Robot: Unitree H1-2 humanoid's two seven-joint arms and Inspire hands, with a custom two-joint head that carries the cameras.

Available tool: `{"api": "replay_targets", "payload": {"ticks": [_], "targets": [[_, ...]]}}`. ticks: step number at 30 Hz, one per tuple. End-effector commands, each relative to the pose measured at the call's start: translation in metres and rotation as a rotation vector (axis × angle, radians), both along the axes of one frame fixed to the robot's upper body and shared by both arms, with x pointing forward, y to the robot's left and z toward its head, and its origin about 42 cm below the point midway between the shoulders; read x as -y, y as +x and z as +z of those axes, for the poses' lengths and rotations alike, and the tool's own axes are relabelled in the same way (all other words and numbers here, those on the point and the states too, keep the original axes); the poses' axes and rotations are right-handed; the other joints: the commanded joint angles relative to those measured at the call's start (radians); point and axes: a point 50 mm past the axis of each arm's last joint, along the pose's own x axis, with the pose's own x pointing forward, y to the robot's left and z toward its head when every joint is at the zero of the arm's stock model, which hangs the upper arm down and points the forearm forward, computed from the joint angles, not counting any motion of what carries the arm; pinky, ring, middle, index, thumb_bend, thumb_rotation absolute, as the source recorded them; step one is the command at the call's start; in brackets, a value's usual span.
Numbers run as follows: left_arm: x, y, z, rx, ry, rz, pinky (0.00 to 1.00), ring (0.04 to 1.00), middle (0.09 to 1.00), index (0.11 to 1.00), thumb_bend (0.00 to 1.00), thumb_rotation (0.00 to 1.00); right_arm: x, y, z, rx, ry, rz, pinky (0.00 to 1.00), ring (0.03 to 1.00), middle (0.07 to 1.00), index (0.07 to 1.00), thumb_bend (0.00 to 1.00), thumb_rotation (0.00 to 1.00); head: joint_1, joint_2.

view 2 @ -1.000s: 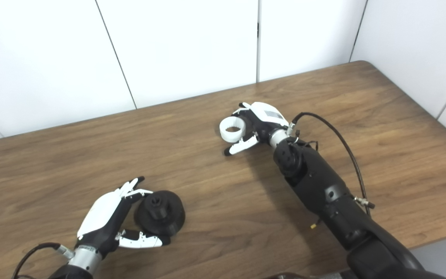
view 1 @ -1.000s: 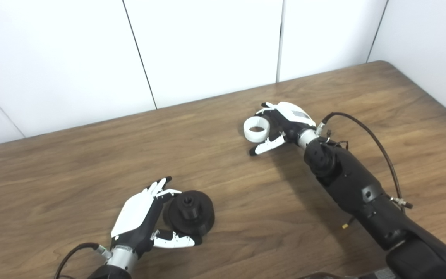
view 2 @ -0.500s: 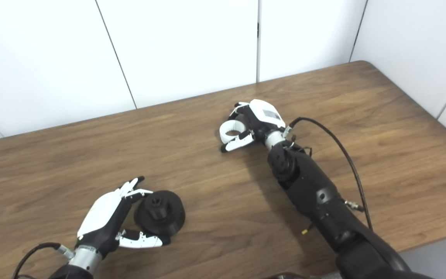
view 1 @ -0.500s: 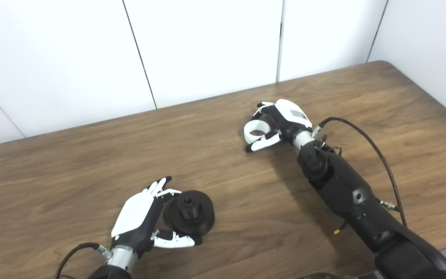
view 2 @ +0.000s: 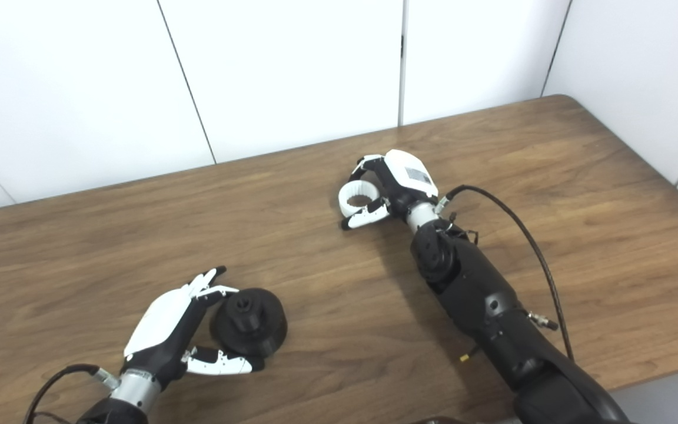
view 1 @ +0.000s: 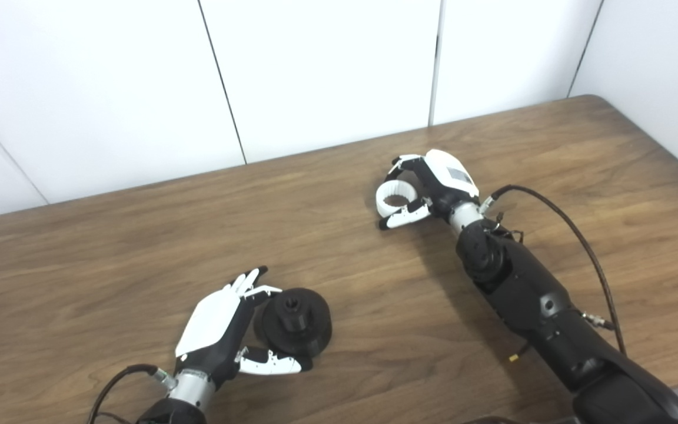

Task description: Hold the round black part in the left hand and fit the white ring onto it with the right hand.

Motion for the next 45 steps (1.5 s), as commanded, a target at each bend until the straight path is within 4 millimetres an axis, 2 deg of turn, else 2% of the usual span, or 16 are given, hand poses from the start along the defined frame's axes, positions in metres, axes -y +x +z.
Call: {"api": "replay_targets", "payload": {"ticks": [1, 11, 29, 45], "targets": [[-0.005, -0.006, -0.01, -0.052, 0.056, 0.007, 0.99, 1.0, 0.997, 0.698, 0.93, 0.3, 0.006, 0.002, 0.007, 0.037, -0.02, -0.014, 0.89, 0.865, 0.818, 0.483, 0.52, 0.14, 0.0, 0.003], [-0.003, -0.006, -0.01, -0.054, 0.054, 0.006, 0.99, 1.0, 0.997, 0.703, 0.93, 0.31, 0.004, -0.011, 0.025, 0.1, 0.013, 0.02, 0.9, 0.88, 0.825, 0.483, 0.52, 0.14, 0.019, 0.009], [0.022, -0.003, -0.013, -0.059, 0.059, 0.009, 0.98, 1.0, 1.0, 0.702, 0.93, 0.32, 0.008, -0.049, 0.07, 0.186, 0.076, 0.134, 0.75, 0.861, 0.823, 0.482, 0.52, 0.14, 0.221, 0.029], [0.031, -0.001, -0.014, -0.058, 0.048, 0.02, 1.0, 1.0, 1.0, 0.697, 0.94, 0.32, -0.014, -0.085, 0.094, 0.215, 0.12, 0.295, 0.74, 0.864, 0.822, 0.481, 0.52, 0.14, 0.251, 0.035]]}}
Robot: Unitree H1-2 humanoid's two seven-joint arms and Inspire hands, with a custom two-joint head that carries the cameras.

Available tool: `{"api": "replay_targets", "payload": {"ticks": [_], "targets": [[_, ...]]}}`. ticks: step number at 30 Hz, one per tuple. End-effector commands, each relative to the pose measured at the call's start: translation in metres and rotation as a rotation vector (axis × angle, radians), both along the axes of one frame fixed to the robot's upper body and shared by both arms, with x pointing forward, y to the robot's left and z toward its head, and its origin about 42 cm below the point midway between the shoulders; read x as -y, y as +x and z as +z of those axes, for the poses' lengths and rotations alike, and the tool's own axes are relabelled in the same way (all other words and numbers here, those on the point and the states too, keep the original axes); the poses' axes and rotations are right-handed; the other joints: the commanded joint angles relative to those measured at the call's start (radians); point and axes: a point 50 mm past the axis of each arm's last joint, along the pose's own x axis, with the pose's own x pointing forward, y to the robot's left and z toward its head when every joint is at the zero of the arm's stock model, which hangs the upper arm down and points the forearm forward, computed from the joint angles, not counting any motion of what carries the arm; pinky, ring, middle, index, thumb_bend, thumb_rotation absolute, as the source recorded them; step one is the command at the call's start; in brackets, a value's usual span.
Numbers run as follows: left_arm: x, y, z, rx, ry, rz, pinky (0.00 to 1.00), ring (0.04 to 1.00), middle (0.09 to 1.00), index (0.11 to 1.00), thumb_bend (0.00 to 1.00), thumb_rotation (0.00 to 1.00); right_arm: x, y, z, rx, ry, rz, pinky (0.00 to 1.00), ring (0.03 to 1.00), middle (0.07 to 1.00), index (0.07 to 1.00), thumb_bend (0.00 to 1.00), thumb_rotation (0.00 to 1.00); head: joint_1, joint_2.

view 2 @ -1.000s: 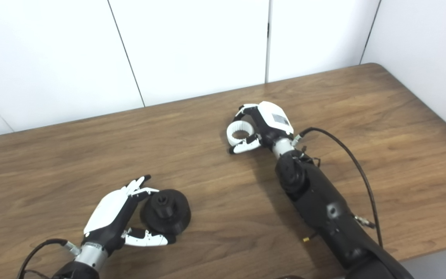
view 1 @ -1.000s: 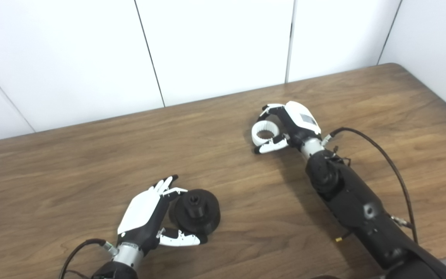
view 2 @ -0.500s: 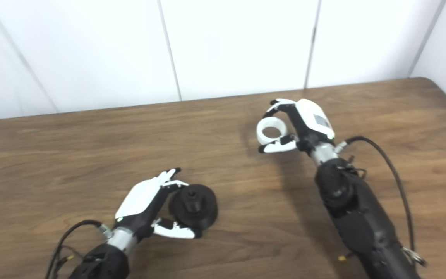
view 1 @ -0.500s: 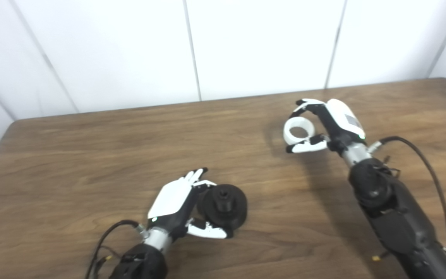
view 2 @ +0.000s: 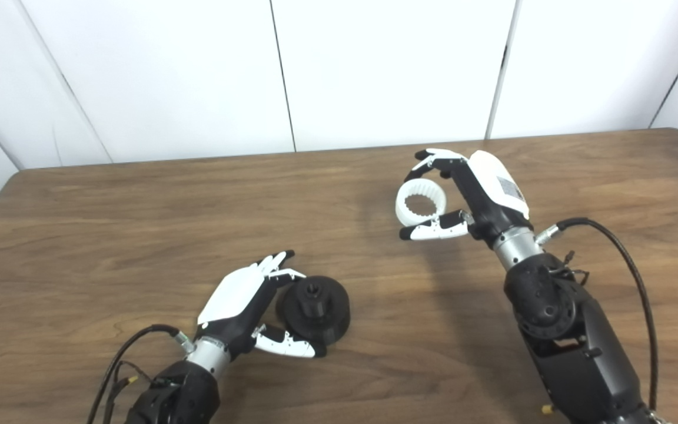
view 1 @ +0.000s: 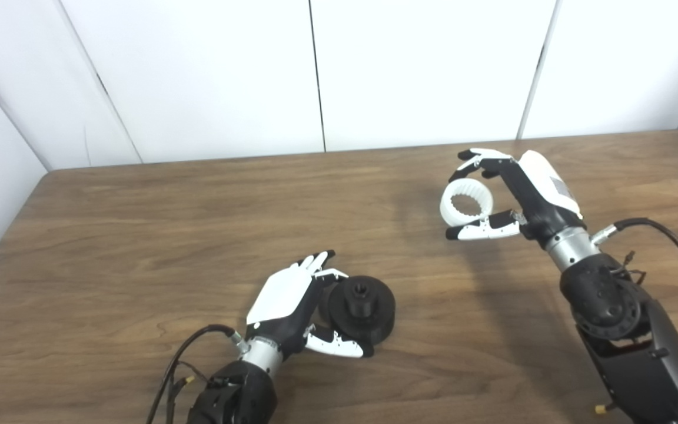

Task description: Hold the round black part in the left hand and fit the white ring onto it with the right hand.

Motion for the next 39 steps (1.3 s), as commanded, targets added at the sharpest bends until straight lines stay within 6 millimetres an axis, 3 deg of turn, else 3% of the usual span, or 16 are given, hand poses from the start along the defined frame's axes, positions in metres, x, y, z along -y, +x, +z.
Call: {"api": "replay_targets", "payload": {"ticks": [1, 19, 39], "targets": [[0.004, -0.002, -0.015, -0.062, 0.041, -0.016, 1.0, 1.0, 1.0, 0.698, 0.94, 0.32, -0.008, -0.006, 0.023, 0.07, 0.012, 0.053, 0.74, 0.865, 0.822, 0.482, 0.52, 0.14, 0.001, 0.001], [0.004, -0.002, -0.014, -0.063, 0.039, -0.017, 1.0, 1.0, 1.0, 0.701, 0.94, 0.32, -0.047, -0.046, 0.018, 0.021, 0.055, 0.187, 0.74, 0.87, 0.819, 0.481, 0.52, 0.14, 0.001, 0.005], [0.008, -0.002, -0.014, -0.063, 0.031, -0.018, 1.0, 1.0, 1.0, 0.704, 0.94, 0.3, -0.097, -0.049, -0.002, -0.044, 0.084, 0.258, 0.74, 0.872, 0.819, 0.481, 0.52, 0.14, 0.014, 0.011]]}}
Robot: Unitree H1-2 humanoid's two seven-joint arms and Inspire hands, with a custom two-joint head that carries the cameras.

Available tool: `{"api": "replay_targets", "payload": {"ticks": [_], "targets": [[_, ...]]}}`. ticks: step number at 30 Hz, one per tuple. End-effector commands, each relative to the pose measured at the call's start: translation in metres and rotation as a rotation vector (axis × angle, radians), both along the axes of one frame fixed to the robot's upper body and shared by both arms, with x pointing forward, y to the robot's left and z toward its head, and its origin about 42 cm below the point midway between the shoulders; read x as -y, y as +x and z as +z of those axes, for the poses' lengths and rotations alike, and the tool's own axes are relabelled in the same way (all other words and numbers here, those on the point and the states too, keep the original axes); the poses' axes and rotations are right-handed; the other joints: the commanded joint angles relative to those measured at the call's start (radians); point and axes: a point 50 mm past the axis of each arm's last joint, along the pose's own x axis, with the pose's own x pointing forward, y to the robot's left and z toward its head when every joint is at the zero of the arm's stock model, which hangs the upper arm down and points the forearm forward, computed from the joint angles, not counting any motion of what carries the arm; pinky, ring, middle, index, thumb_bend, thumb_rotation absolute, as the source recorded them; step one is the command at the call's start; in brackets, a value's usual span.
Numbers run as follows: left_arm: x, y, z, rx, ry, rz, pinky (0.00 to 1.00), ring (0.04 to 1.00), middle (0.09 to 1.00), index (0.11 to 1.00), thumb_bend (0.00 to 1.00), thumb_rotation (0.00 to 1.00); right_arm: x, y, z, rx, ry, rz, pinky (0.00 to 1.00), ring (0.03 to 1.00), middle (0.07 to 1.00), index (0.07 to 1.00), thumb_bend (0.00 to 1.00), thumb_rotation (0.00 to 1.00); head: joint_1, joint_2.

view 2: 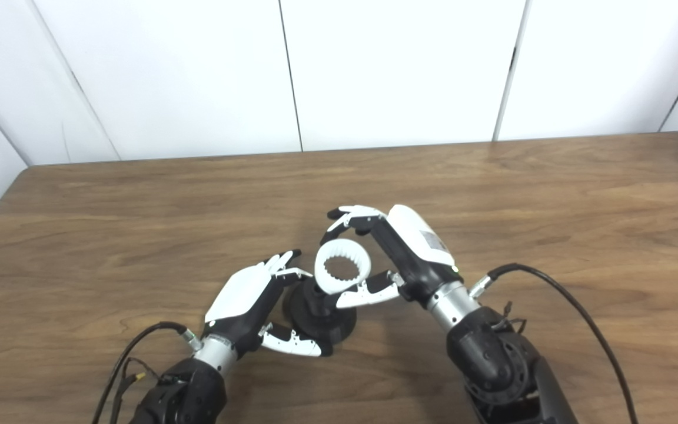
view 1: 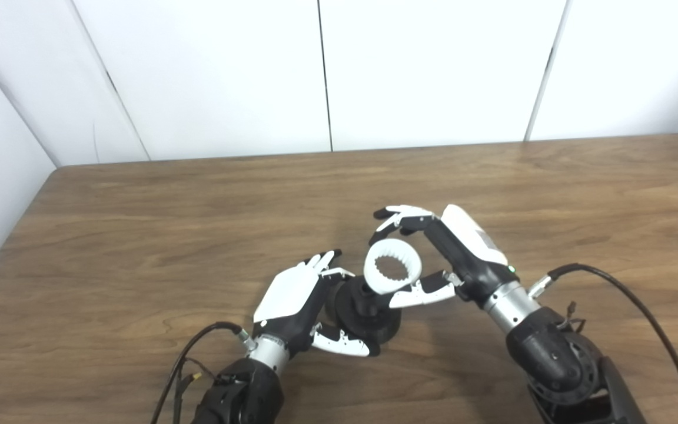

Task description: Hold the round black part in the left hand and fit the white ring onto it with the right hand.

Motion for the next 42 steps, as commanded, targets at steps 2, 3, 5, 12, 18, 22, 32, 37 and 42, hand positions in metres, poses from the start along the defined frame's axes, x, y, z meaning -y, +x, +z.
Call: {"api": "replay_targets", "payload": {"ticks": [2, 3, 5, 12, 18, 22, 32, 37, 42], "targets": [[0.006, -0.002, -0.013, -0.058, 0.036, -0.023, 1.0, 1.0, 1.0, 0.703, 0.94, 0.3, -0.01, 0.005, 0.014, 0.063, 0.018, 0.018, 0.74, 0.871, 0.82, 0.481, 0.52, 0.14, 0.003, 0.001], [0.006, -0.002, -0.014, -0.058, 0.036, -0.024, 1.0, 1.0, 1.0, 0.703, 0.94, 0.3, -0.011, 0.005, 0.014, 0.062, 0.016, 0.022, 0.73, 0.87, 0.82, 0.481, 0.52, 0.14, 0.005, 0.002], [0.007, -0.002, -0.013, -0.059, 0.038, -0.024, 1.0, 1.0, 1.0, 0.703, 0.94, 0.31, -0.014, 0.005, 0.012, 0.058, 0.014, 0.029, 0.73, 0.867, 0.819, 0.481, 0.52, 0.15, 0.008, 0.003], [0.009, -0.002, -0.011, -0.052, 0.037, -0.021, 1.0, 1.0, 1.0, 0.702, 0.94, 0.29, -0.021, 0.006, 0.006, 0.042, 0.026, 0.045, 0.77, 0.871, 0.821, 0.481, 0.52, 0.14, 0.016, 0.008], [0.009, -0.002, -0.011, -0.049, 0.035, -0.021, 1.0, 1.0, 1.0, 0.697, 0.93, 0.29, -0.027, 0.007, 0.002, 0.036, 0.032, 0.066, 0.8, 0.869, 0.821, 0.481, 0.52, 0.14, 0.017, 0.01], [0.009, -0.001, -0.011, -0.048, 0.032, -0.02, 1.0, 1.0, 1.0, 0.697, 0.93, 0.29, -0.028, 0.008, -0.003, 0.03, 0.025, 0.073, 0.8, 0.862, 0.818, 0.481, 0.52, 0.14, 0.02, 0.012], [0.009, -0.001, -0.009, -0.045, 0.031, -0.02, 1.0, 1.0, 1.0, 0.701, 0.93, 0.3, -0.028, 0.007, -0.018, -0.01, -0.007, 0.083, 0.79, 0.866, 0.82, 0.481, 0.52, 0.14, 0.025, 0.017], [0.008, -0.001, -0.007, -0.043, 0.032, -0.021, 1.0, 1.0, 1.0, 0.698, 0.93, 0.3, -0.025, 0.007, -0.024, -0.026, -0.02, 0.078, 0.78, 0.864, 0.824, 0.481, 0.52, 0.14, 0.029, 0.023], [0.007, -0.001, -0.005, -0.046, 0.031, -0.017, 1.0, 1.0, 1.0, 0.695, 0.94, 0.29, -0.021, 0.006, -0.029, -0.052, -0.036, 0.068, 0.79, 0.868, 0.828, 0.481, 0.52, 0.14, 0.031, 0.027]]}}
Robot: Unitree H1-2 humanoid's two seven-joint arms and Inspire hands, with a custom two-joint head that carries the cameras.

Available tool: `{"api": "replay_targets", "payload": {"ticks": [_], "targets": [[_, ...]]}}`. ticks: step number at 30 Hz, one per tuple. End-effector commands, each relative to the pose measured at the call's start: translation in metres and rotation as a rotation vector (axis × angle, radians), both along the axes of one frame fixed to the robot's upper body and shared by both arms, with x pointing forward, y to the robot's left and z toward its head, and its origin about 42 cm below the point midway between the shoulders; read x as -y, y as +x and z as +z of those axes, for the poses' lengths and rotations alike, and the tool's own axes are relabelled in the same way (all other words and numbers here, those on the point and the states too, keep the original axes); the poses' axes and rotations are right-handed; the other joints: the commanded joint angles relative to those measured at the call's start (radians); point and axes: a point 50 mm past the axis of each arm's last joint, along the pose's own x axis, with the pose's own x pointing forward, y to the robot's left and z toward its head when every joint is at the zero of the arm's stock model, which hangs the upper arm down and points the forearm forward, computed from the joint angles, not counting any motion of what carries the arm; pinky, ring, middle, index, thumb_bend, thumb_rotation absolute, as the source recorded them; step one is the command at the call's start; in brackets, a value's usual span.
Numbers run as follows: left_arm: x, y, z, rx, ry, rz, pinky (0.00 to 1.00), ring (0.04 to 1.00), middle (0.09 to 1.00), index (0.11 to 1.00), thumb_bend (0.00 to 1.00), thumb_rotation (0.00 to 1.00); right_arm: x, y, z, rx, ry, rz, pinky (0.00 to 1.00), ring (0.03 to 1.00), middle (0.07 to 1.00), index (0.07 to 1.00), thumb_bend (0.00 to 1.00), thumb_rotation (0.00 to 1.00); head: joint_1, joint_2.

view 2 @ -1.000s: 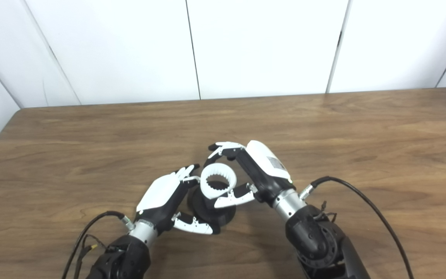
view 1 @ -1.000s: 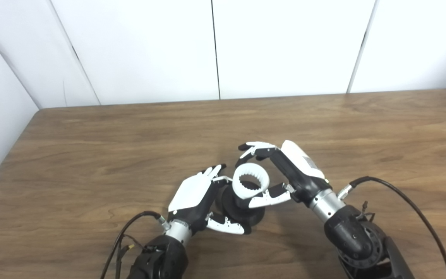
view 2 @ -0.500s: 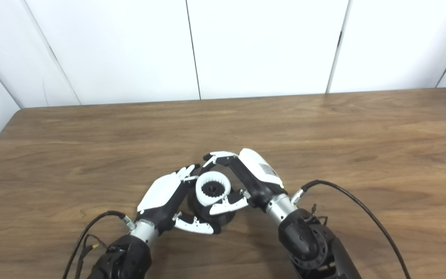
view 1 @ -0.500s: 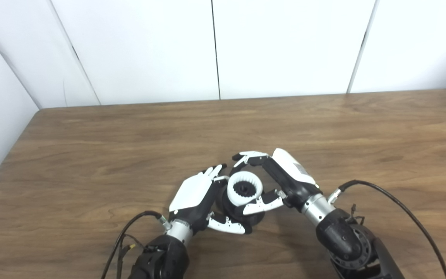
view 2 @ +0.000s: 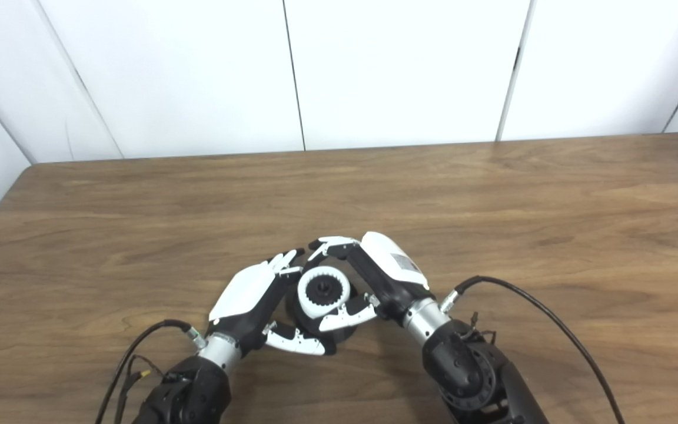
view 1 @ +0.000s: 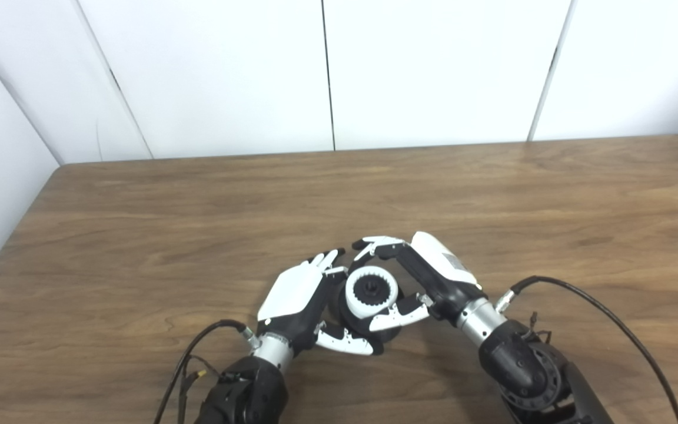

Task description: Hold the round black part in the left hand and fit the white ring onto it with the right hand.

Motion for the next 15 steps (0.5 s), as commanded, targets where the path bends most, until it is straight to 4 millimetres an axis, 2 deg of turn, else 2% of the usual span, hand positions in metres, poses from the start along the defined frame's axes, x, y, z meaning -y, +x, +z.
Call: {"api": "replay_targets", "payload": {"ticks": [1, 12, 13, 14, 15], "targets": [[0.004, -0.001, -0.006, -0.041, 0.036, -0.024, 1.0, 1.0, 1.0, 0.695, 0.94, 0.29, 0.0, 0.001, 0.005, 0.037, -0.001, 0.012, 0.79, 0.869, 0.828, 0.481, 0.52, 0.14, 0.001, 0.001], [0.001, -0.001, -0.005, -0.04, 0.027, -0.015, 1.0, 1.0, 1.0, 0.691, 0.94, 0.29, 0.01, 0.001, -0.004, 0.004, -0.031, -0.001, 0.79, 0.879, 0.854, 0.494, 0.52, 0.16, -0.004, 0.005], [0.001, -0.001, -0.005, -0.039, 0.028, -0.015, 1.0, 1.0, 1.0, 0.691, 0.94, 0.3, 0.012, 0.001, -0.004, -0.001, -0.045, 0.002, 0.79, 0.883, 0.862, 0.532, 0.58, 0.2, -0.004, 0.005], [0.0, -0.001, -0.005, -0.038, 0.029, -0.015, 1.0, 1.0, 1.0, 0.692, 0.94, 0.3, 0.012, 0.001, -0.004, -0.004, -0.054, 0.005, 0.79, 0.886, 0.871, 0.621, 0.72, 0.29, -0.004, 0.005], [0.0, -0.001, -0.005, -0.038, 0.029, -0.015, 1.0, 1.0, 1.0, 0.692, 0.94, 0.3, 0.014, 0.001, -0.004, -0.017, -0.064, 0.005, 0.79, 0.894, 0.882, 0.671, 0.79, 0.34, -0.004, 0.005]]}}
